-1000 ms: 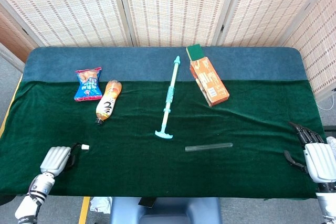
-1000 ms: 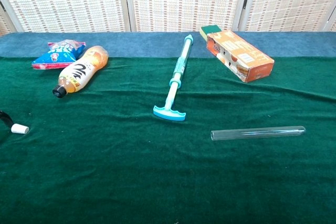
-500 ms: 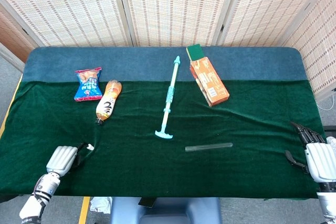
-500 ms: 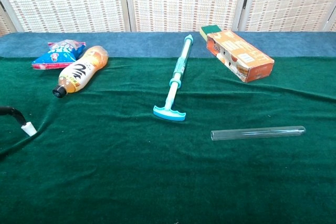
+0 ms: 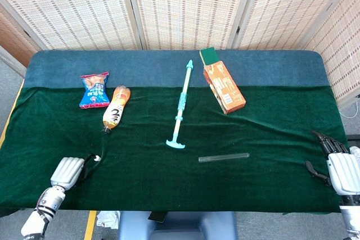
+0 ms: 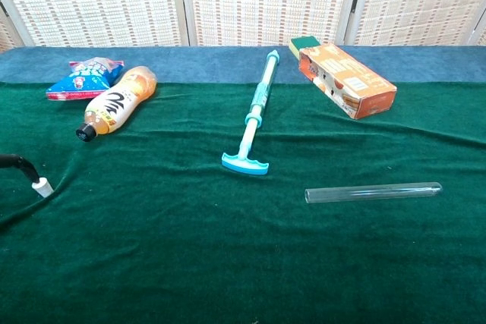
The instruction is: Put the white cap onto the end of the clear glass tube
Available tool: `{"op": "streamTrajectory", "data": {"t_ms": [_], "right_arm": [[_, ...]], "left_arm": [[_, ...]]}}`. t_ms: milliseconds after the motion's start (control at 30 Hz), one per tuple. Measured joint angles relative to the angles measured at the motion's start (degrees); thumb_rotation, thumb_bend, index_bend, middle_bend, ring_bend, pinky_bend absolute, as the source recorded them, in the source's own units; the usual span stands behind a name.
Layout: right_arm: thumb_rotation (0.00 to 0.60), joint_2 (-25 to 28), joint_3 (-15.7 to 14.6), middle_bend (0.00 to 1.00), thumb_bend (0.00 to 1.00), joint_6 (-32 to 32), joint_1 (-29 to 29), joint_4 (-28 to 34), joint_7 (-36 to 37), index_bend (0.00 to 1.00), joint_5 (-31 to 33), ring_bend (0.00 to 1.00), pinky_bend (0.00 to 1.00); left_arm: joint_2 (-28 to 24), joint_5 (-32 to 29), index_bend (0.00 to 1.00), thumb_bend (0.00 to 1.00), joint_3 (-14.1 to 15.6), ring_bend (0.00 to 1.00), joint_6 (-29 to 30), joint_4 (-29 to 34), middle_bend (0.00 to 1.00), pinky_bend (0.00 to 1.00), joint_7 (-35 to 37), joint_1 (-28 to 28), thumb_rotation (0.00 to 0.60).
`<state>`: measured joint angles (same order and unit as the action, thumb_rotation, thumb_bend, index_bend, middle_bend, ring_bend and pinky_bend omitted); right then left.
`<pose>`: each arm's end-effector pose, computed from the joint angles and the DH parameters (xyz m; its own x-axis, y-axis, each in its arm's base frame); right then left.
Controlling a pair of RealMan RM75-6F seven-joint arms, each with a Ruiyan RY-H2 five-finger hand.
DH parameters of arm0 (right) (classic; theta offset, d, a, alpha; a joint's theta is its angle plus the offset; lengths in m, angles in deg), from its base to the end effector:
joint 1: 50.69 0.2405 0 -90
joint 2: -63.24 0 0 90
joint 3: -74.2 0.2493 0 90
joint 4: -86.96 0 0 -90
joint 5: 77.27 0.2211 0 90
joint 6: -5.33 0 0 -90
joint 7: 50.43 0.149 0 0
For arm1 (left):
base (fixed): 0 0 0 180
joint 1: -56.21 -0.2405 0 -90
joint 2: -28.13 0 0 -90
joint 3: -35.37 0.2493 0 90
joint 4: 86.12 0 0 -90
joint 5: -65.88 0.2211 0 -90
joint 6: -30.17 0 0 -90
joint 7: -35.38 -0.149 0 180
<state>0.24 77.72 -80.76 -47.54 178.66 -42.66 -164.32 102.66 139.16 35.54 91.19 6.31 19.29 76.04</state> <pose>-0.3141 -0.1799 0.1564 0.2976 0.0164 0.9545 -0.9547 -0.0025 0.2977 -0.2807 0.2330 0.0294 0.4777 0.3891 0.7877 0.8771 -0.1598 -0.4530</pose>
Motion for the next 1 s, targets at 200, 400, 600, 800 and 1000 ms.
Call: {"op": "streamTrajectory", "data": {"t_ms": [200, 400, 600, 800, 1000], "right_arm": [[0.600, -0.29, 0.14, 0.21, 0.41, -0.04, -0.01, -0.29, -0.25, 0.11, 0.23, 0.19, 0.22], [0.600, -0.28, 0.14, 0.21, 0.41, 0.01, 0.01, -0.37, -0.04, 0.11, 0.22, 0.19, 0.22], [0.600, -0.23, 0.04, 0.21, 0.41, 0.09, -0.10, -0.45, 0.11, 0.11, 0.35, 0.19, 0.22], [0.600, -0.19, 0.05, 0.21, 0.41, 0.19, -0.09, -0.45, 0.17, 0.11, 0.41, 0.19, 0.22], [0.600, -0.18, 0.05, 0.21, 0.41, 0.32, -0.04, -0.33, 0.06, 0.11, 0.43, 0.19, 0.22]], "left_arm": [[-0.43, 0.12, 0.26, 0.76, -0.33, 0.92, 1.08, 0.43, 1.00, 0.84, -0.05, -0.03, 0.600], [0.41, 1.64, 0.31, 0.50, -1.03, 0.91, 2.01, -1.64, 1.00, 0.84, 1.55, 0.39, 0.600], [3.15, 3.87, 0.41, 0.41, -1.55, 0.91, 3.17, -6.01, 1.00, 0.84, 3.00, 1.02, 0.600], [5.09, 4.12, 0.44, 0.41, -1.73, 0.91, 2.55, -8.91, 1.00, 0.84, 3.25, 1.80, 0.600], [6.65, 3.82, 0.44, 0.41, -2.03, 0.92, 1.39, -11.31, 1.00, 0.84, 3.76, 2.68, 0.600]]}}
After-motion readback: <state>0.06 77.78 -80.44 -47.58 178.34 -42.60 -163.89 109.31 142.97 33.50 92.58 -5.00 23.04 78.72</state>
